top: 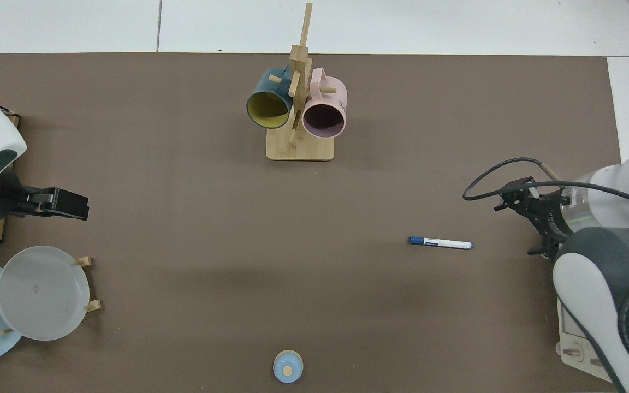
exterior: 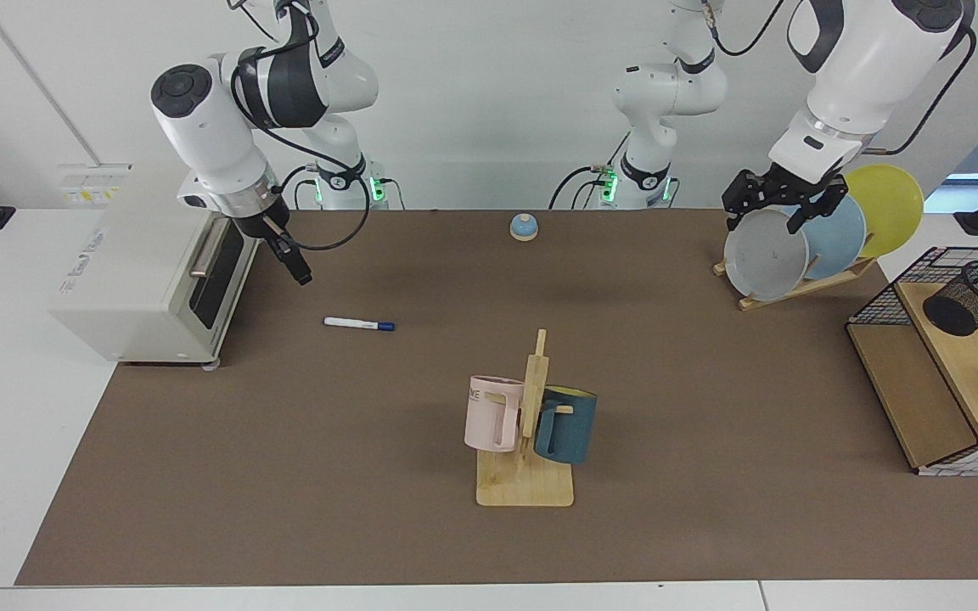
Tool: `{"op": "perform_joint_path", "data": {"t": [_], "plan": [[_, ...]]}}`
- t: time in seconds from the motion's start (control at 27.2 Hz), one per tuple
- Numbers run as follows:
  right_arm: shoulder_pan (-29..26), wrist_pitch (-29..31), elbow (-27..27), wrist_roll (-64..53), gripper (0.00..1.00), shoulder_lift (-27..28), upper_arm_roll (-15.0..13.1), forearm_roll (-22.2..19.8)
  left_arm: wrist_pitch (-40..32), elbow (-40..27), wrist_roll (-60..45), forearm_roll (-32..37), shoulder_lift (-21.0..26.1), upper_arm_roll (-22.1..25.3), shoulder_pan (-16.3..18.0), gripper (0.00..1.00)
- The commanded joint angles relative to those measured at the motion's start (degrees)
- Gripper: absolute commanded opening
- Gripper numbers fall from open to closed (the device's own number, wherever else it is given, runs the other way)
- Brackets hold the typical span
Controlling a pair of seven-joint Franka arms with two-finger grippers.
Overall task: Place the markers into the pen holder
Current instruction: 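Move the right gripper toward the white marker lying on the table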
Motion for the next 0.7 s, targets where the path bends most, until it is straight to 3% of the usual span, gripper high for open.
{"op": "perform_joint_path", "data": {"t": [0.0,0.22,0.44,0.55,0.66], "plan": [[0.9,5.8,-4.7,13.9,1.00,-0.1,-0.1,2.7,3.8,-5.1,0.2,0.7,-2.0,0.8,-0.1,1.00],[-0.2,12.5,-10.2,16.0,1.00,1.9,-0.2,7.1,5.4,-7.2,0.2,0.7,-2.0,1.4,-0.4,1.00],[-0.5,13.9,-10.9,16.3,1.00,4.5,-0.2,7.1,7.6,-9.5,0.2,0.8,-2.7,1.4,-0.4,1.00],[-1.4,17.8,-13.0,16.3,1.00,5.4,-0.2,7.1,9.2,-11.4,0.2,2.4,-3.4,1.3,-0.7,1.00],[-1.9,19.5,-13.4,16.6,1.00,8.0,-0.2,7.4,10.3,-12.9,2.6,4.9,-4.4,1.2,-2.6,1.00]]}}
